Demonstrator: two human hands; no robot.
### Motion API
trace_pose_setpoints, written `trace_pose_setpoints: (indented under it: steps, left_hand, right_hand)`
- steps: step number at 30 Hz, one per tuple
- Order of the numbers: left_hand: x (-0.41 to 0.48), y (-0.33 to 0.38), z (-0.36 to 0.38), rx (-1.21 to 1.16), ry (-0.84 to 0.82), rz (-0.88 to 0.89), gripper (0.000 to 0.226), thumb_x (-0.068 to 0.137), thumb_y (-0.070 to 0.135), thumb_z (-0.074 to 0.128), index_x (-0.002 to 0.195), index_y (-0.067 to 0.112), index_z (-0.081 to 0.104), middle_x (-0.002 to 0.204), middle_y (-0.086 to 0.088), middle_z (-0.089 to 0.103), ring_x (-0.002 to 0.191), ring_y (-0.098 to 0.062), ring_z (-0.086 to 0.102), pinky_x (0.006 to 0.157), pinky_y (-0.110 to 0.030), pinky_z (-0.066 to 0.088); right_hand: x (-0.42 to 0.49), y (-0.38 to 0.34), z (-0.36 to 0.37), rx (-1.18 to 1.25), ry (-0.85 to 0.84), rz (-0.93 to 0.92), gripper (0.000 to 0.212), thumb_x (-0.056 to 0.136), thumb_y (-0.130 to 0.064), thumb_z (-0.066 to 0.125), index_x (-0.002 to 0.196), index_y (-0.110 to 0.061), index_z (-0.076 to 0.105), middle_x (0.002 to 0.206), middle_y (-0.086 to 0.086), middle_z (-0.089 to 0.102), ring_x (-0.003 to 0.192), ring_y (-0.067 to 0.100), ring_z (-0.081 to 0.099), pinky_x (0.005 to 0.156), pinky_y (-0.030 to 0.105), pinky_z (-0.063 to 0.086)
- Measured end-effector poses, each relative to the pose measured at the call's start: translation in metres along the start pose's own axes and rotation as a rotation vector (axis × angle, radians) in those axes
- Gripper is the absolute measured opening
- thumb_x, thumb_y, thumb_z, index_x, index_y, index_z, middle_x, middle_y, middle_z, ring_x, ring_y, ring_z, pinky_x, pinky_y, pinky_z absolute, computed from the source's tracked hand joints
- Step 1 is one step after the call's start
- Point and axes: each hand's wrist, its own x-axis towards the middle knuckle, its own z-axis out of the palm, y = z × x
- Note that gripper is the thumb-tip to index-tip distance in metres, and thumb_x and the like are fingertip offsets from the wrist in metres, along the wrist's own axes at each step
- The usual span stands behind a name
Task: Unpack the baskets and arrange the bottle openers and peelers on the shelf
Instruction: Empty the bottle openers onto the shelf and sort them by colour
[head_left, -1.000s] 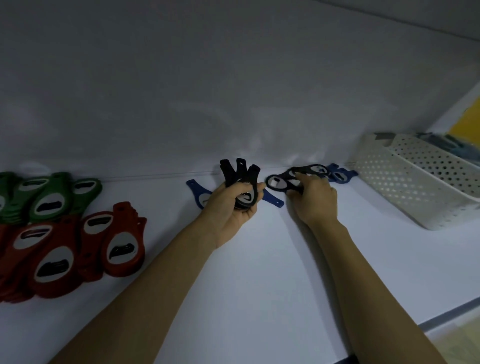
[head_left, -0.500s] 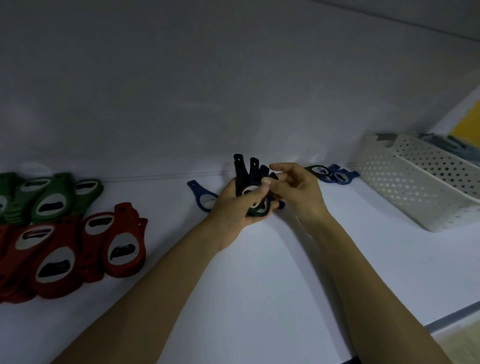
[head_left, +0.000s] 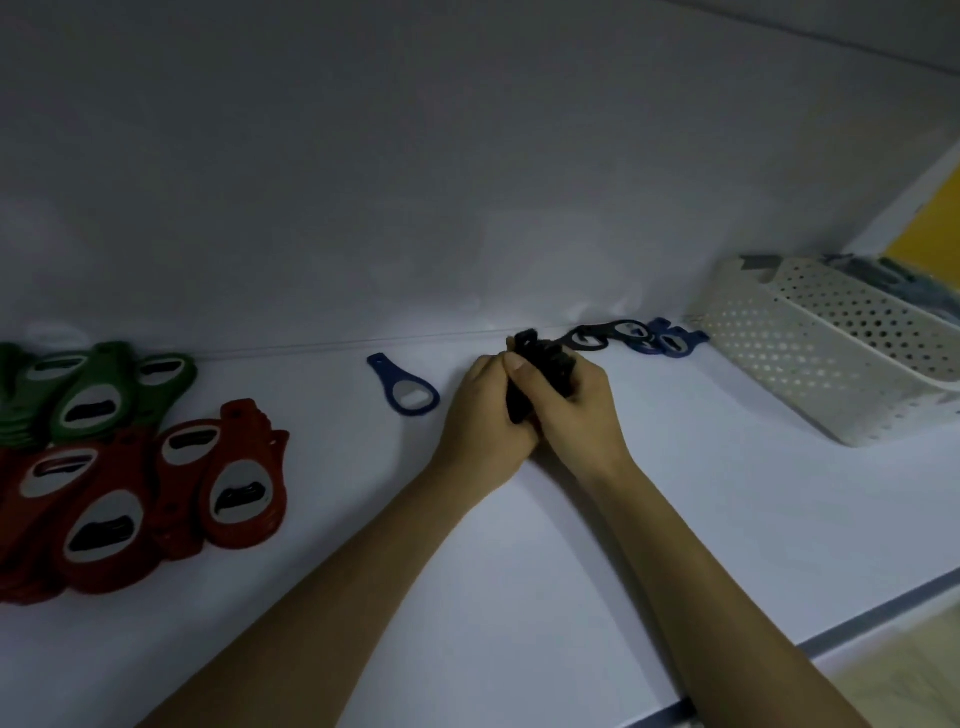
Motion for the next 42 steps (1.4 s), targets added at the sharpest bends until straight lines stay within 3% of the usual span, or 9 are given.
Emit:
trace_pose_setpoints:
  steps: [3,7,11,14,20,24,29,37,42]
  left_hand:
    - [0.002,-0.003,0.005,0.119,-0.019,0.037,0.037,0.078,0.003,0.062,0.115,0.004,0.057,0.109,-0.01,0.06,0.101,-0.021,0.059,0.084,-0.034,0.051]
    - [0.002,-0.006,0.009,0.345,-0.099,0.098,0.05,0.081,0.009,0.06,0.129,0.002,0.047,0.118,-0.014,0.055,0.111,-0.026,0.052,0.093,-0.038,0.045]
    - [-0.012,0.012,0.002,0.367,-0.12,0.069,0.049,0.085,0.013,0.054,0.131,0.004,0.039,0.12,-0.012,0.051,0.108,-0.027,0.053,0.088,-0.042,0.048]
    - [-0.027,0.035,-0.02,0.455,-0.007,0.164,0.05,0.089,0.026,0.051,0.134,0.009,0.036,0.118,-0.01,0.053,0.099,-0.027,0.059,0.077,-0.045,0.052]
    - [-0.086,0.072,-0.098,0.643,0.24,0.419,0.043,0.089,0.033,0.059,0.123,0.007,0.053,0.108,-0.006,0.066,0.081,-0.023,0.068,0.065,-0.033,0.057]
    - [-0.147,0.072,-0.143,0.562,0.384,0.243,0.039,0.087,0.03,0.062,0.12,0.012,0.053,0.1,-0.002,0.068,0.083,-0.017,0.068,0.067,-0.028,0.056]
    - [-0.207,0.07,-0.172,0.279,0.524,0.051,0.033,0.084,0.038,0.063,0.106,0.034,0.038,0.099,0.02,0.061,0.088,0.004,0.063,0.071,-0.019,0.054]
    - [-0.253,0.062,-0.168,-0.139,0.694,-0.215,0.02,0.089,0.027,0.062,0.101,0.029,0.047,0.079,0.002,0.069,0.055,-0.003,0.062,0.046,-0.015,0.044]
    - [-0.248,0.072,-0.211,0.031,0.463,-0.289,0.015,0.091,0.017,0.061,0.102,0.011,0.053,0.076,-0.002,0.066,0.05,-0.004,0.06,0.047,-0.017,0.049]
  right_hand:
    - [0.001,0.002,0.001,0.003,0.012,0.001,0.007,0.088,-0.023,0.067,0.094,-0.024,0.07,0.087,-0.013,0.072,0.087,0.003,0.067,0.077,0.016,0.051]
    - [0.002,0.002,0.003,0.009,0.009,0.093,0.011,0.092,-0.024,0.061,0.098,-0.029,0.069,0.099,-0.005,0.072,0.098,0.009,0.066,0.093,0.031,0.051]
    - [-0.004,-0.016,0.007,0.259,0.077,0.287,0.02,0.09,-0.021,0.06,0.093,-0.002,0.066,0.081,0.009,0.067,0.085,0.022,0.066,0.081,0.039,0.058]
    - [-0.014,-0.043,0.012,0.566,0.073,0.359,0.015,0.09,-0.018,0.059,0.086,-0.007,0.068,0.075,0.004,0.069,0.075,0.016,0.068,0.065,0.026,0.056]
    - [-0.066,-0.102,0.056,0.892,-0.064,0.452,0.016,0.091,-0.025,0.061,0.091,-0.01,0.066,0.083,0.004,0.069,0.083,0.018,0.069,0.075,0.03,0.057]
    - [-0.104,-0.122,0.102,0.865,-0.332,0.469,0.022,0.085,-0.028,0.065,0.093,-0.008,0.063,0.086,0.007,0.067,0.088,0.022,0.066,0.086,0.037,0.055]
    - [-0.14,-0.13,0.143,0.792,-0.569,0.396,0.02,0.086,-0.034,0.061,0.087,-0.015,0.068,0.083,0.002,0.072,0.085,0.017,0.069,0.08,0.03,0.055]
    - [-0.161,-0.128,0.173,0.625,-0.472,0.48,0.027,0.095,-0.03,0.055,0.087,-0.006,0.065,0.078,0.008,0.072,0.073,0.021,0.069,0.078,0.036,0.058]
    - [-0.153,-0.115,0.155,0.429,-0.592,0.384,0.034,0.085,-0.032,0.068,0.102,-0.003,0.067,0.088,0.008,0.071,0.079,0.018,0.067,0.066,0.028,0.056]
